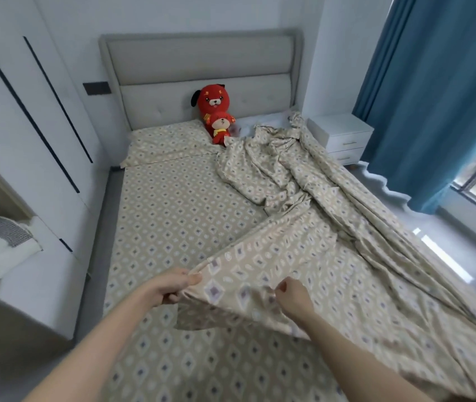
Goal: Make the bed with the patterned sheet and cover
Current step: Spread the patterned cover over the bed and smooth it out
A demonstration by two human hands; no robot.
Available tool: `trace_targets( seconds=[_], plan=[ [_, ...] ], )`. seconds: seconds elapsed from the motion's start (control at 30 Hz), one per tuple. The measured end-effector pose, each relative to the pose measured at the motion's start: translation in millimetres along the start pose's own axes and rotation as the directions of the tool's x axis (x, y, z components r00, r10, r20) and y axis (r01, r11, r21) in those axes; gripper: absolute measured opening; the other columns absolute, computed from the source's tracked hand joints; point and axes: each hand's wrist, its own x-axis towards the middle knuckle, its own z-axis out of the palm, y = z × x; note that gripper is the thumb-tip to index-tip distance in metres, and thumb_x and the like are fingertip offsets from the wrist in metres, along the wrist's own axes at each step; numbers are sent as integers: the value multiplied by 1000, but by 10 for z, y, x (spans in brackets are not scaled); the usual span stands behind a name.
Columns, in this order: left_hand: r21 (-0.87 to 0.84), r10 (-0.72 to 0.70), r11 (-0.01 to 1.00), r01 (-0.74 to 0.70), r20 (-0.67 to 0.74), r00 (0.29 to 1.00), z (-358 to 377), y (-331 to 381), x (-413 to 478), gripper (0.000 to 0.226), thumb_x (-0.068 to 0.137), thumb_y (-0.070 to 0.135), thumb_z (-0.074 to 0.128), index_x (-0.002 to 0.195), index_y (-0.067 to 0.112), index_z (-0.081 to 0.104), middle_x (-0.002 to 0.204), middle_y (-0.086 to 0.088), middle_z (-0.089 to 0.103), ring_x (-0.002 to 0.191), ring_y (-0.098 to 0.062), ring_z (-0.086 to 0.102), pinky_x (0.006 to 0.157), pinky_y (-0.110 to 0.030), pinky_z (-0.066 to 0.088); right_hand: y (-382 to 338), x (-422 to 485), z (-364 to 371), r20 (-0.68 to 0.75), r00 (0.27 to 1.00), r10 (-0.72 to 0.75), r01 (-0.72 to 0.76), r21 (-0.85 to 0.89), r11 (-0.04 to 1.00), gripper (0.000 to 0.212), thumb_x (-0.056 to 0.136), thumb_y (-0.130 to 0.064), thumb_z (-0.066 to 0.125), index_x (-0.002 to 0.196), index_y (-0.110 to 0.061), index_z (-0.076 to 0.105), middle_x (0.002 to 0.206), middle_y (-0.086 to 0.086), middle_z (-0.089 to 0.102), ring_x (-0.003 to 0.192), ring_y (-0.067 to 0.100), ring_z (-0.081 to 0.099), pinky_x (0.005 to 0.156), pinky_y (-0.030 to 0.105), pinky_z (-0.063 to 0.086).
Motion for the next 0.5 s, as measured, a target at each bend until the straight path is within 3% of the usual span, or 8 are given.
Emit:
trace_targets(
  seconds=[0.1, 0.17, 0.27, 0.37, 0.5],
  plan=[
    [-8, 9, 1000, -8, 39, 999, -80, 30, -119, 18, 99, 21, 48, 85, 10, 52, 44, 6, 43, 30, -1, 28, 29, -12, 21, -105, -116, 99, 217, 975, 42, -41, -13, 999, 10, 83, -12, 48, 75, -13, 53, 75, 4, 57, 70, 18, 54, 61, 25, 39],
    [4, 16, 1000, -17, 54, 998, -142, 66, -174, 14, 99, 21, 48, 100, 9, 56, 46, 5, 46, 32, -2, 34, 30, -13, 28, -229, -211, 142, 394, 917, 56, -60, -1, 998, 13, 79, -8, 53, 68, -12, 59, 64, 1, 61, 64, 18, 60, 54, 23, 42],
    [25, 45, 999, -48, 92, 995, -183, 102, -264, 14, 100, 18, 47, 108, 12, 55, 46, 3, 47, 36, -7, 46, 39, -19, 44, -406, -362, 284, 619, 780, 88, -103, -12, 995, 20, 84, -14, 59, 98, -7, 70, 75, -5, 71, 69, 14, 68, 69, 24, 51],
    [64, 71, 995, -80, 126, 989, -197, 77, -300, 16, 99, 19, 48, 108, 10, 57, 49, 1, 56, 41, -10, 55, 50, -25, 55, -539, -488, 504, 631, 771, 85, -89, -26, 996, 30, 87, -17, 64, 116, -13, 66, 96, -7, 69, 83, 9, 65, 79, 23, 53],
    [185, 105, 972, -144, 204, 973, -357, -43, -373, 25, 99, 20, 49, 116, 4, 57, 69, -7, 68, 44, -9, 57, 50, -22, 54, -657, -805, 909, 463, 882, 88, -106, 13, 994, 39, 75, -28, 77, 111, -19, 66, 101, -8, 61, 85, 6, 58, 74, 20, 50]
  ],
)
